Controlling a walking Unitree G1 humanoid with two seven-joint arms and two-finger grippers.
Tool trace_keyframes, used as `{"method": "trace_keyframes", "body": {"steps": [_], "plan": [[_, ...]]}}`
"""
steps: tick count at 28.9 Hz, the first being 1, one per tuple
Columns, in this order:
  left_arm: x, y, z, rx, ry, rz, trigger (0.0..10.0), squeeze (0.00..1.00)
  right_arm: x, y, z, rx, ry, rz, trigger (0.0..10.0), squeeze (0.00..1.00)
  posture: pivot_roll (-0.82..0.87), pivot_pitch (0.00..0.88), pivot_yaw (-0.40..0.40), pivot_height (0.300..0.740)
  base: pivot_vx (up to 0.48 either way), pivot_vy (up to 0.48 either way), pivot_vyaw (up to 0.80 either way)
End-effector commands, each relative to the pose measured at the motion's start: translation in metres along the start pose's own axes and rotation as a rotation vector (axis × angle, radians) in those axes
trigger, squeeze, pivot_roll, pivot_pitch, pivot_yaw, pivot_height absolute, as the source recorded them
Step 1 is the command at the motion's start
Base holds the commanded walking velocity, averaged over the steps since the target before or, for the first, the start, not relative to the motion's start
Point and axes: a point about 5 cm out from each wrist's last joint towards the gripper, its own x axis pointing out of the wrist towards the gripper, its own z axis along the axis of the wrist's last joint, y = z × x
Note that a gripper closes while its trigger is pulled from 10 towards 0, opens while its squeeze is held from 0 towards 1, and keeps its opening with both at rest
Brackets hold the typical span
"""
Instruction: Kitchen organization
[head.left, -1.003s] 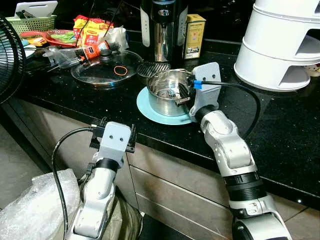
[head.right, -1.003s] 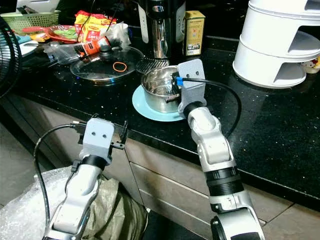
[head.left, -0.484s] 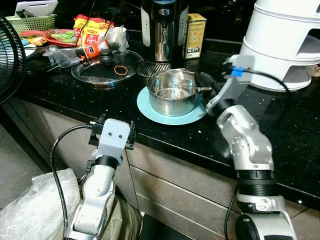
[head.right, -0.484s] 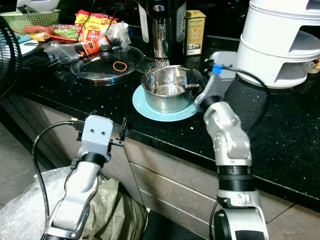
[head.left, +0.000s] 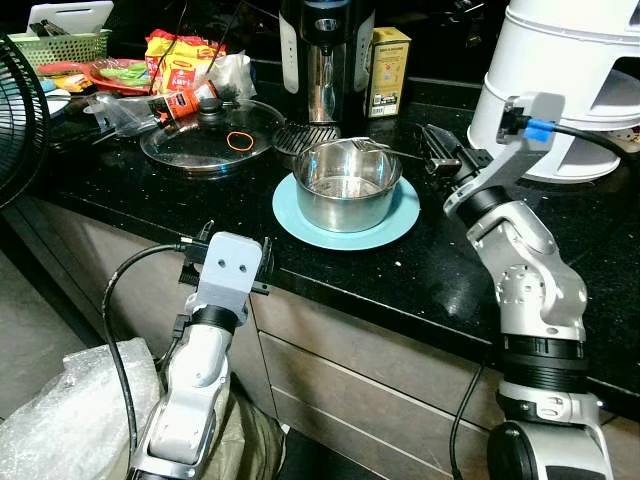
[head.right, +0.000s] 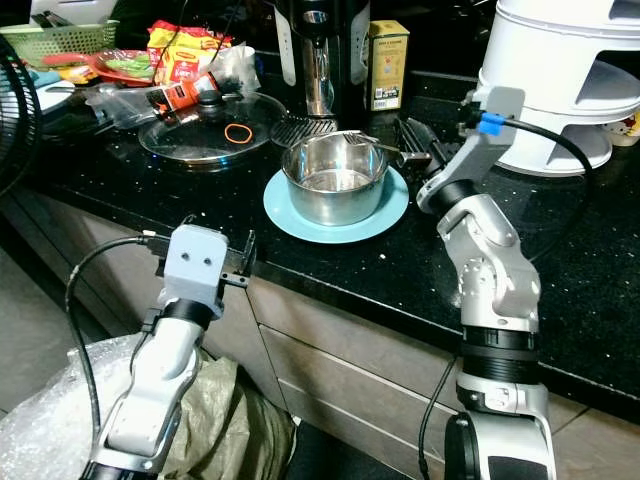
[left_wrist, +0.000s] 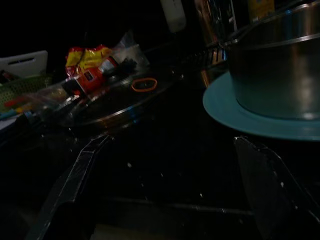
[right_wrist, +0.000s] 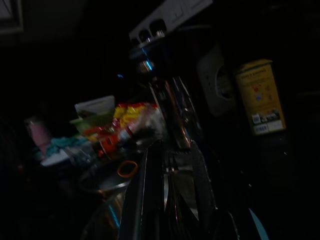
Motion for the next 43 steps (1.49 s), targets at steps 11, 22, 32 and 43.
{"method": "trace_keyframes", "body": {"steps": [11,22,32,43], "plan": [[0.005,0.008,0.003,0.006,-0.014,0.008,10.0,0.00,-0.004,0.003,0.012,0.201,-0.109,0.080,10.0,0.00,0.04,0.000,0.022,0.736,0.000,0.000,0.00],[0.011,0.009,0.012,-0.004,-0.047,-0.010,10.0,0.00,-0.003,-0.016,0.011,0.190,-0.111,-0.032,10.0,0.00,0.03,0.000,0.023,0.736,0.000,0.000,-0.30],[0.012,0.006,0.014,-0.005,-0.059,-0.031,10.0,0.00,-0.004,-0.016,0.010,0.188,-0.110,-0.033,10.0,0.00,0.03,0.000,0.023,0.736,0.000,0.000,-0.72],[0.020,0.008,0.030,0.094,-0.152,-0.093,10.0,0.00,-0.004,-0.013,0.008,0.167,-0.096,-0.028,10.0,0.00,0.03,0.000,0.023,0.736,0.000,0.000,-0.20]]}}
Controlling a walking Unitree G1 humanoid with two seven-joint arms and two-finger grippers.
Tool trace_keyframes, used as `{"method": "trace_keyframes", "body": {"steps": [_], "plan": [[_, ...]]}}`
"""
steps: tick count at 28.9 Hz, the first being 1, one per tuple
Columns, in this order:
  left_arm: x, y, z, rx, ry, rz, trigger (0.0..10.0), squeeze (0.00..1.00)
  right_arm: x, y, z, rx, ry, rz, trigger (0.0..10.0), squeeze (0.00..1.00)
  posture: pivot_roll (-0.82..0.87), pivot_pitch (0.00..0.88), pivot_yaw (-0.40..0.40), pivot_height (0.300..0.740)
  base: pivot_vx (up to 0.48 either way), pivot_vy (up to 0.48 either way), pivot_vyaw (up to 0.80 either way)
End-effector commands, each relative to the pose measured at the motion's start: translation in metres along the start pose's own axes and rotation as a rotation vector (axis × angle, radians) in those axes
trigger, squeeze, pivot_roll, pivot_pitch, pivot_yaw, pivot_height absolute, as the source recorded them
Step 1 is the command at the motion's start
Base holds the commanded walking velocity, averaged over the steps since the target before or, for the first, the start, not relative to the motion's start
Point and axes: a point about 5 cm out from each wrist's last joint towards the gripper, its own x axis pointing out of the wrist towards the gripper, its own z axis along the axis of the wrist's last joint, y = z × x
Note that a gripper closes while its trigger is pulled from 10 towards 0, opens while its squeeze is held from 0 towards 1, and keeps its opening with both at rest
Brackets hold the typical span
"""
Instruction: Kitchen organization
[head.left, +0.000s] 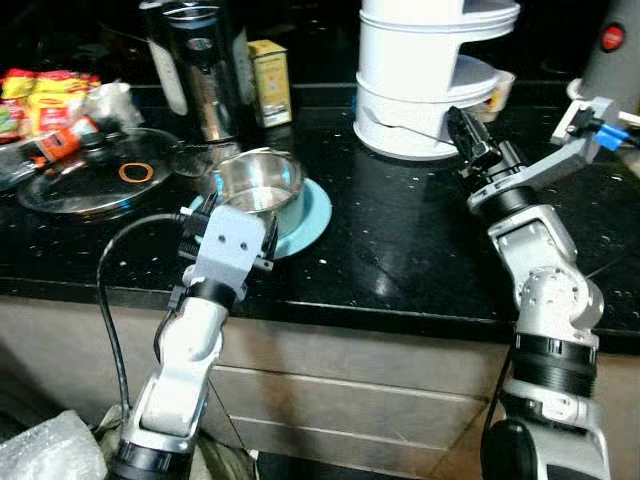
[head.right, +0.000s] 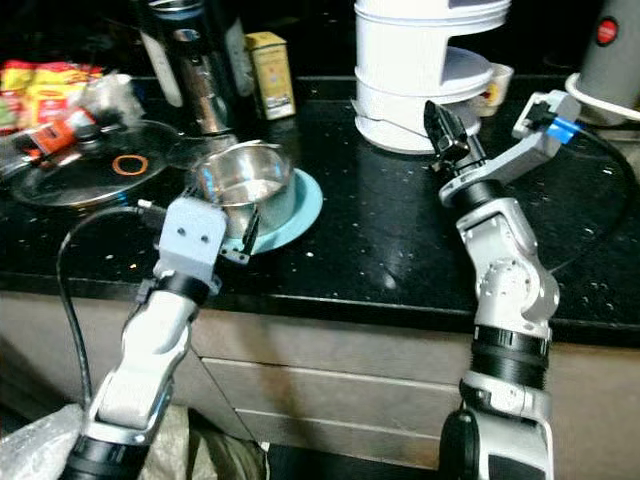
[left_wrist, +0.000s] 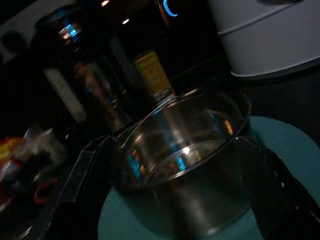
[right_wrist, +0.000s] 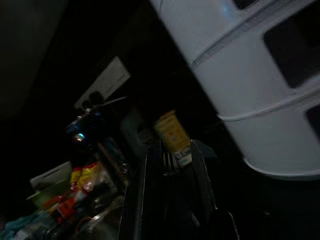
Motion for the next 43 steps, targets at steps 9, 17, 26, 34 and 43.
{"method": "trace_keyframes", "body": {"steps": [9,17,26,34,43], "plan": [[0.014,0.013,0.014,0.131,-0.094,-0.067,10.0,0.00,-0.002,-0.001,0.000,-0.025,0.000,-0.007,10.0,0.00,0.03,0.000,0.020,0.736,0.000,0.000,-0.80],[0.019,0.030,0.012,0.206,-0.079,-0.087,10.0,0.00,-0.002,0.001,-0.002,-0.055,0.017,0.002,10.0,0.00,0.03,0.000,0.017,0.736,0.000,0.000,0.00],[0.018,0.034,0.010,0.219,-0.061,-0.087,10.0,0.00,-0.001,0.003,-0.006,-0.071,0.039,0.010,10.0,0.00,0.03,0.000,0.015,0.736,0.000,0.000,-0.51],[0.023,0.043,0.000,0.305,0.070,-0.158,10.0,0.00,-0.001,0.003,-0.008,-0.099,0.052,0.010,10.0,0.00,0.03,0.000,0.014,0.736,0.000,0.000,-0.10],[0.028,0.066,0.005,0.418,0.262,-0.278,10.0,0.00,-0.002,0.003,-0.008,-0.115,0.065,0.012,10.0,0.00,0.03,0.000,0.013,0.736,0.000,0.000,0.00]]}}
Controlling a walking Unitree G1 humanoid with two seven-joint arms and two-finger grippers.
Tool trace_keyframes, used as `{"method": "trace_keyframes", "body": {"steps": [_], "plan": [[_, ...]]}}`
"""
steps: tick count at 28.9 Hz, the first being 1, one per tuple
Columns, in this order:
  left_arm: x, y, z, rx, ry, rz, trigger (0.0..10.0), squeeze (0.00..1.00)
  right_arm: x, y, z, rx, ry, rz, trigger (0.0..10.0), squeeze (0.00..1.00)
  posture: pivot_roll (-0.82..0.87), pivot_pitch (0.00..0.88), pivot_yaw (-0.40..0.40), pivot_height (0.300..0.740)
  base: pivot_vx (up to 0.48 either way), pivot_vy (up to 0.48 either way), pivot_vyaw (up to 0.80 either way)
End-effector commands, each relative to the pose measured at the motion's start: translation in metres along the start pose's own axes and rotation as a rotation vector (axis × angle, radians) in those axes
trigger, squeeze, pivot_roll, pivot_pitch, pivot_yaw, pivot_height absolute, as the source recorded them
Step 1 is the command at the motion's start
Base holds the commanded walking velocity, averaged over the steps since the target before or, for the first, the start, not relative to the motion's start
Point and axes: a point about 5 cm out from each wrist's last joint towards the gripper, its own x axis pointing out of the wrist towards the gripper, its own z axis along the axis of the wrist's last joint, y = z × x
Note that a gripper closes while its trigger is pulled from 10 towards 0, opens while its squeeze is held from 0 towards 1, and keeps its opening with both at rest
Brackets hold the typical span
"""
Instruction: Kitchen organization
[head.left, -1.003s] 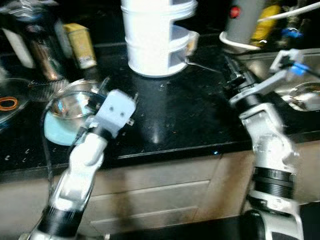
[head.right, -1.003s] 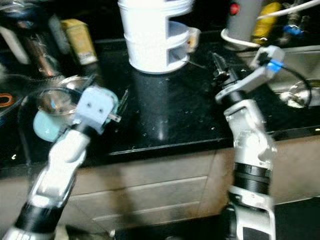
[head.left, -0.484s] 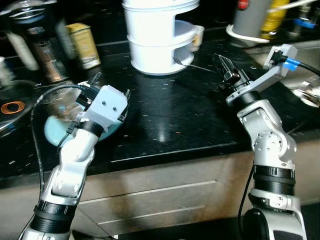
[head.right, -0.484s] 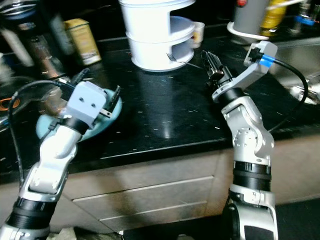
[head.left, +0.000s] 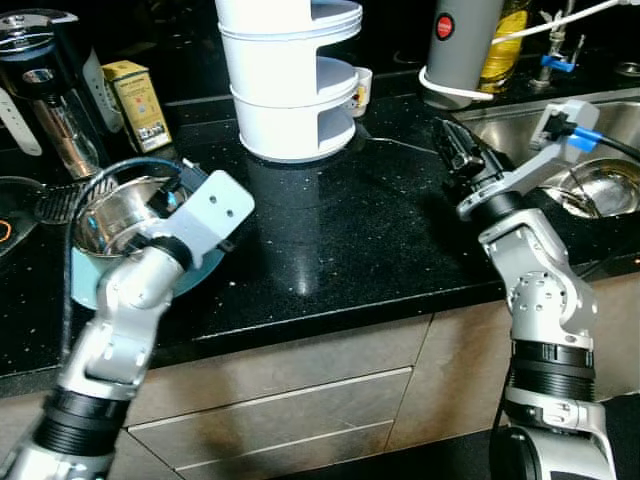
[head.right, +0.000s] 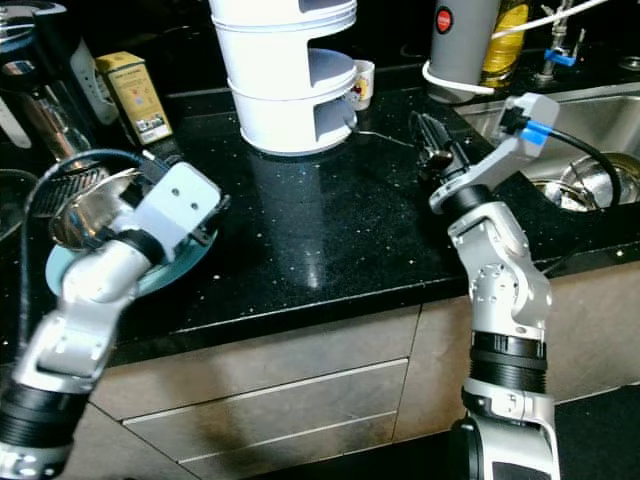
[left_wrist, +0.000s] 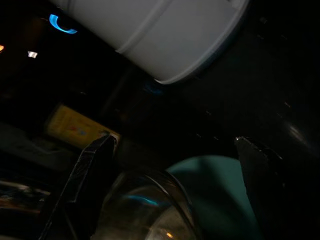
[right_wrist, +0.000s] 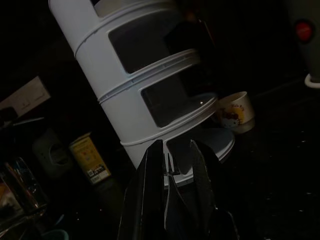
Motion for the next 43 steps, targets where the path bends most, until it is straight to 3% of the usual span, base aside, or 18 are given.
{"method": "trace_keyframes", "body": {"steps": [1,12,20,26,35,36,37,38,43], "plan": [[-0.002,0.001,-0.003,0.007,0.041,-0.051,10.0,0.00,0.000,0.002,-0.001,-0.003,0.008,0.012,10.0,0.00,0.03,0.000,0.013,0.736,0.000,0.000,0.00],[-0.022,0.000,-0.009,0.030,0.202,-0.313,10.0,0.00,0.001,0.003,-0.002,-0.018,0.014,0.015,10.0,0.00,0.03,0.000,0.013,0.736,0.000,0.000,0.00],[-0.035,0.015,-0.014,0.061,0.305,-0.378,10.0,0.00,0.000,0.003,-0.002,-0.022,0.020,0.014,10.0,0.00,0.03,0.000,0.013,0.736,0.000,0.000,0.00],[-0.041,0.025,-0.021,0.073,0.375,-0.367,10.0,0.00,0.001,0.003,-0.004,-0.019,0.024,0.015,10.0,0.00,0.04,0.000,0.011,0.736,0.000,0.000,0.00],[-0.046,0.019,-0.024,0.050,0.412,-0.423,10.0,0.00,0.001,0.004,-0.005,-0.020,0.026,0.018,10.0,0.00,0.04,0.000,0.011,0.736,0.000,0.000,0.00],[-0.046,0.019,-0.024,0.048,0.413,-0.429,4.8,0.00,0.001,0.003,-0.005,-0.021,0.026,0.017,10.0,0.00,0.04,0.000,0.011,0.736,0.000,0.000,0.00],[-0.046,0.019,-0.024,0.048,0.413,-0.429,4.8,0.00,0.001,0.003,-0.005,-0.021,0.026,0.017,10.0,0.00,0.04,0.000,0.011,0.736,0.000,0.000,0.00],[-0.047,0.018,-0.023,0.039,0.412,-0.435,0.0,0.00,0.001,0.003,-0.004,-0.022,0.026,0.016,10.0,0.00,0.03,0.000,0.012,0.736,0.000,0.000,0.00],[-0.047,0.017,-0.022,0.031,0.409,-0.448,0.0,0.00,0.001,0.003,-0.005,-0.022,0.027,0.015,10.0,0.00,0.03,0.000,0.011,0.736,0.000,0.000,0.00]]}}
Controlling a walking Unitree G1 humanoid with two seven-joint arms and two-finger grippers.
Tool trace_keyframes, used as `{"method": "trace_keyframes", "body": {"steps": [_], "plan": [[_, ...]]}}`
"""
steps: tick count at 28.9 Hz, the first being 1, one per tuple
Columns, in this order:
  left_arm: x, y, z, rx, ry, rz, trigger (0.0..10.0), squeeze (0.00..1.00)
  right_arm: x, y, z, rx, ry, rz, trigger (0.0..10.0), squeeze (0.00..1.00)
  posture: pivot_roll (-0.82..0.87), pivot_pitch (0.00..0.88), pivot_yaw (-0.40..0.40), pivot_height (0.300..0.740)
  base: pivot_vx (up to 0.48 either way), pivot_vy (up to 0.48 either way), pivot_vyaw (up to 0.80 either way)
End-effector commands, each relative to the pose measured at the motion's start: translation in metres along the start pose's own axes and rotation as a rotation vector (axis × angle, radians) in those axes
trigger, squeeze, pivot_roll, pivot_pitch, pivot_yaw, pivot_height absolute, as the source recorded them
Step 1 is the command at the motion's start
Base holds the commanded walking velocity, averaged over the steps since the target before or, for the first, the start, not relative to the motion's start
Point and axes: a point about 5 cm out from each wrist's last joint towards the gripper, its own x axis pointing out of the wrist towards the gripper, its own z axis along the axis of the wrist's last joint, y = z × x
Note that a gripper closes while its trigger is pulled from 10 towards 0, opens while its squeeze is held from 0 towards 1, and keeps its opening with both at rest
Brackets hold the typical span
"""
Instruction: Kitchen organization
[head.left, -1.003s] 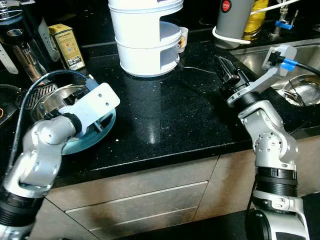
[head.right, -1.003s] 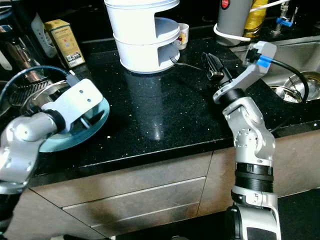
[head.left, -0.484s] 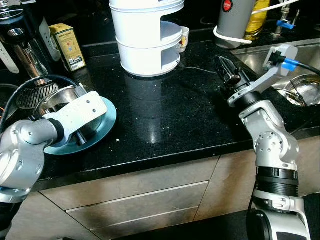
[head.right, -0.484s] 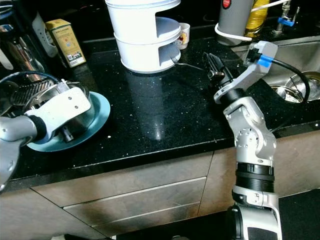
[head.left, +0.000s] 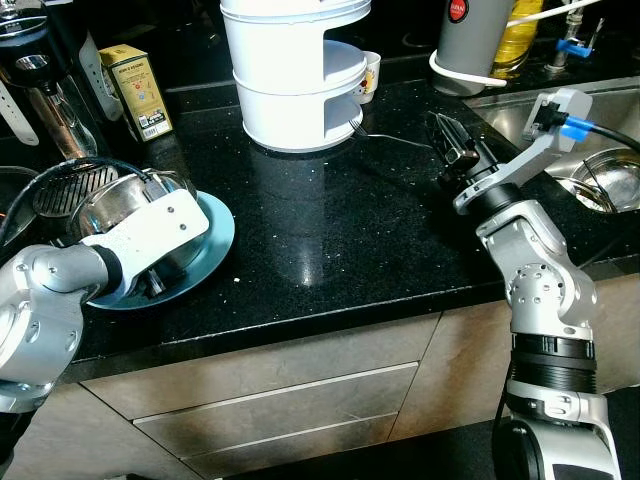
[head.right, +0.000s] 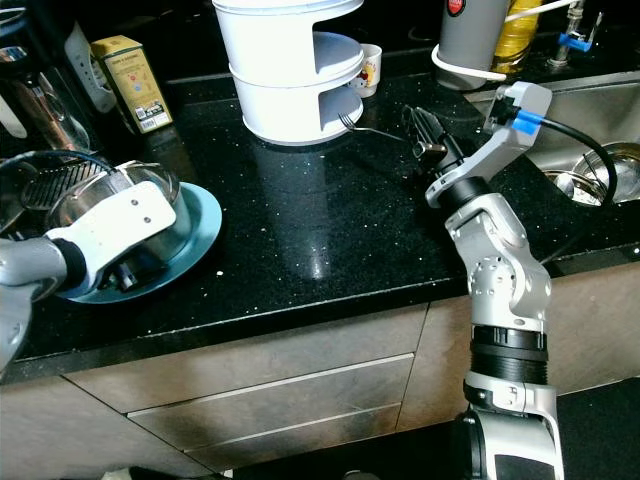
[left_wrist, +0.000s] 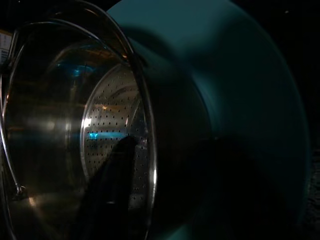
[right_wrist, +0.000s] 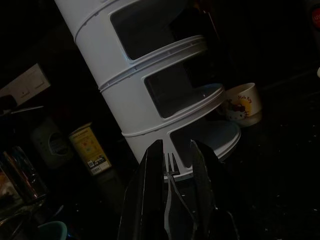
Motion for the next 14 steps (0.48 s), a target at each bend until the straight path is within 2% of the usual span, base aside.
{"method": "trace_keyframes", "body": {"steps": [1,9,12,14], "plan": [[-0.001,-0.003,-0.001,0.012,0.015,-0.025,0.0,0.00,0.000,0.001,-0.003,-0.005,0.013,0.005,10.0,0.00,0.03,0.000,0.011,0.736,0.000,0.000,0.00],[0.000,-0.002,0.000,-0.008,-0.004,-0.014,0.0,0.00,0.001,0.002,-0.005,-0.002,0.018,0.007,10.0,0.00,0.04,0.000,0.009,0.736,0.000,0.000,0.00],[0.002,0.000,0.007,-0.014,-0.044,0.011,0.0,0.00,0.001,0.002,-0.006,-0.002,0.020,0.008,10.0,0.00,0.03,0.000,0.009,0.736,0.000,0.000,0.00],[0.003,0.002,0.020,-0.045,-0.128,0.035,0.0,0.00,0.001,0.002,-0.006,-0.001,0.022,0.006,10.0,0.00,0.03,0.000,0.010,0.736,0.000,0.000,0.00]]}}
